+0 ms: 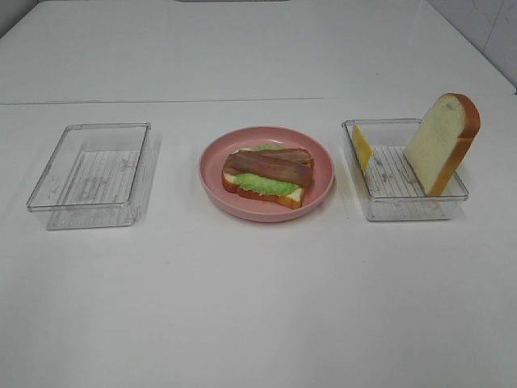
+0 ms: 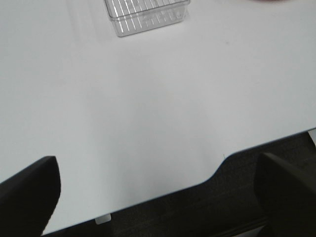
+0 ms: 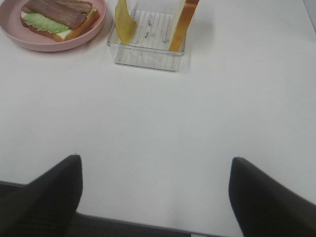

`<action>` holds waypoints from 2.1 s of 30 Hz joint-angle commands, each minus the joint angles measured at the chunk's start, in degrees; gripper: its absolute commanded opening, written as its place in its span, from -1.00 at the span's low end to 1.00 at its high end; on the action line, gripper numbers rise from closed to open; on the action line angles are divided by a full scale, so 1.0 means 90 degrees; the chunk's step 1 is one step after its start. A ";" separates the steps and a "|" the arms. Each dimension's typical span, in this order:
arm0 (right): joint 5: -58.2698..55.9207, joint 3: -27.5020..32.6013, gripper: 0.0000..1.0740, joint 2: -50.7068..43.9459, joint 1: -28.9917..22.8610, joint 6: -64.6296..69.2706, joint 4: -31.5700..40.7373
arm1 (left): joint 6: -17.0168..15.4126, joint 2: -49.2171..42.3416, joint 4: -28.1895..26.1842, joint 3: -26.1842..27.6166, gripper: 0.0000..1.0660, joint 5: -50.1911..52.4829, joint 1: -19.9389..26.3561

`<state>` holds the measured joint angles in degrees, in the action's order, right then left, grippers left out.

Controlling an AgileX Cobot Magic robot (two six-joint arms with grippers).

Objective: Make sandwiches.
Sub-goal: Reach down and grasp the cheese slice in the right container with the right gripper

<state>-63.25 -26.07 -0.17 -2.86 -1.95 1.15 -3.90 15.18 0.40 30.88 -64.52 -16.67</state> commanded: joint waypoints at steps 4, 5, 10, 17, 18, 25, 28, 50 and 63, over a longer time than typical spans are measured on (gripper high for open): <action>0.0013 0.0013 0.50 -0.0223 0.0025 -0.0057 0.0038 | 0.0166 -0.0013 -0.0095 -0.0140 0.92 0.0325 0.0006; 0.0013 0.0013 0.50 -0.0223 0.0025 -0.0057 0.0038 | 0.0166 -0.0013 -0.0095 -0.0140 0.92 0.0325 0.0006; 0.0013 0.0013 0.50 -0.0223 0.0025 -0.0057 0.0038 | 0.0166 -0.0013 -0.0102 -0.0140 0.92 0.0325 0.0006; 0.0013 0.0013 0.50 -0.0223 0.0025 -0.0057 0.0038 | 0.0166 -0.0045 -0.0102 -0.0140 0.92 0.0325 0.0006; 0.0013 0.0013 0.50 -0.0223 0.0025 -0.0057 0.0038 | 0.0166 -0.0045 -0.0102 -0.0140 0.92 0.0325 0.0006; 0.0013 0.0013 0.50 -0.0223 0.0025 -0.0057 0.0038 | 0.0166 -0.0051 -0.0089 -0.0140 0.92 0.0325 0.0331; 0.0013 0.0013 0.50 -0.0223 0.0025 -0.0057 0.0038 | 0.0166 -0.0064 -0.0089 -0.0140 0.92 0.0325 0.0618; 0.0013 0.0013 0.50 -0.0204 0.0025 -0.0057 0.0038 | 0.0166 -0.1840 -0.0089 -0.0140 0.92 0.0331 0.2451; 0.0013 0.0013 0.50 -0.0204 0.0025 -0.0057 0.0038 | 0.0166 -0.1840 -0.0089 -0.0140 0.92 0.0331 0.2451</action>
<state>-63.25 -26.07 -0.17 -2.86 -1.95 1.15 -2.41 -0.23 0.00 29.74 -61.88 5.27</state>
